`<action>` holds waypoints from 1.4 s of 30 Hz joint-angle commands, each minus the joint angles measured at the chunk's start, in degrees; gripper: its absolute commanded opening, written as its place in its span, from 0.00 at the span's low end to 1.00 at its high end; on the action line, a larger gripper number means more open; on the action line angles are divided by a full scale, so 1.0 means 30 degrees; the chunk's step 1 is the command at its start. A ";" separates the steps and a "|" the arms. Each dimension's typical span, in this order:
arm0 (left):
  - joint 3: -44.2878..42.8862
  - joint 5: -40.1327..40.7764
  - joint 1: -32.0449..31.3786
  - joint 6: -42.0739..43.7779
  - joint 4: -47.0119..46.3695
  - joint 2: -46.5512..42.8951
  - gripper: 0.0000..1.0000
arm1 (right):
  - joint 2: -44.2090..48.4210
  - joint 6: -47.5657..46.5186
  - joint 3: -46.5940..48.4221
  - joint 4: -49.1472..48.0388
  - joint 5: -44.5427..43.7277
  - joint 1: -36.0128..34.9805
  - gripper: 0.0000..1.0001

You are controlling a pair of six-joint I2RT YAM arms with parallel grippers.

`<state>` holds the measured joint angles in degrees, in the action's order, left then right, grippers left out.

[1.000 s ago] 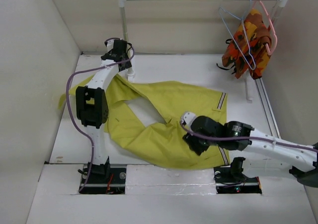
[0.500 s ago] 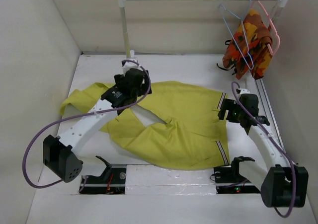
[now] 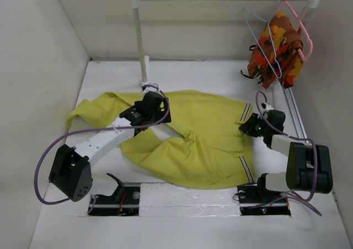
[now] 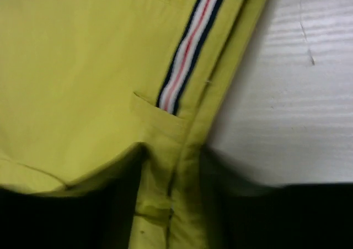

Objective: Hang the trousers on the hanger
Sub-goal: Fold the trousers

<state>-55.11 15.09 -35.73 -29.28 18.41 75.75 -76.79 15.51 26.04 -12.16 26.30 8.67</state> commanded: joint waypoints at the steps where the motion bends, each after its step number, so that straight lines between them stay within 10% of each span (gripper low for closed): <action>1: 0.0557 -0.0667 0.0043 -0.0319 -0.0777 -0.0227 0.83 | 0.0075 0.1798 -0.1443 -0.2746 0.0321 0.0041 0.14; 3: 0.0558 -0.0374 0.0043 -0.0464 -0.0603 -0.0345 0.83 | 0.1212 0.1745 -0.1241 -0.1519 -0.0643 0.0449 0.00; 12: -0.0407 0.1004 0.0480 -0.1695 0.0217 -0.1459 0.83 | 0.5737 -0.2118 0.3647 0.9263 -0.9953 0.5605 0.00; 13: -0.0467 0.0946 0.0802 -0.1841 0.0277 -0.1488 0.83 | 0.5503 -0.2470 0.4175 0.9617 -1.0404 0.5781 0.04; 14: -0.0496 0.0888 0.1559 -0.1929 0.0336 -0.1489 0.83 | 0.4775 -0.2677 0.4935 0.9534 -1.0235 0.5783 0.42; 15: -0.0467 0.1003 0.1944 -0.2104 0.0539 -0.1431 0.84 | 0.4304 -0.2795 0.5232 0.9359 -0.9566 0.5783 0.59; 18: -0.0175 0.1386 0.3992 -0.2954 0.0805 -0.1633 0.84 | 0.2894 -0.4225 0.6698 1.0878 -0.8248 0.4357 0.77; 22: 0.0148 -0.0366 0.7916 -0.3891 -0.0159 -0.2367 0.84 | 0.5288 -0.4378 0.5504 1.1350 -0.8389 0.1954 0.71; 29: -0.3213 -0.0667 0.9711 -0.4418 0.1267 -0.1055 0.85 | 1.1297 -0.4933 0.1312 1.1408 -0.5377 -0.2177 0.05; 42: 0.5038 -0.4060 1.1846 -1.5081 0.1333 -0.7112 0.76 | 1.1161 -0.8126 0.3647 1.4306 -0.4460 -1.0003 0.14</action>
<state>-42.02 7.14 -3.33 -64.60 24.56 57.17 -41.01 -5.13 31.62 29.21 12.05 -18.20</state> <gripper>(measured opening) 0.773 0.143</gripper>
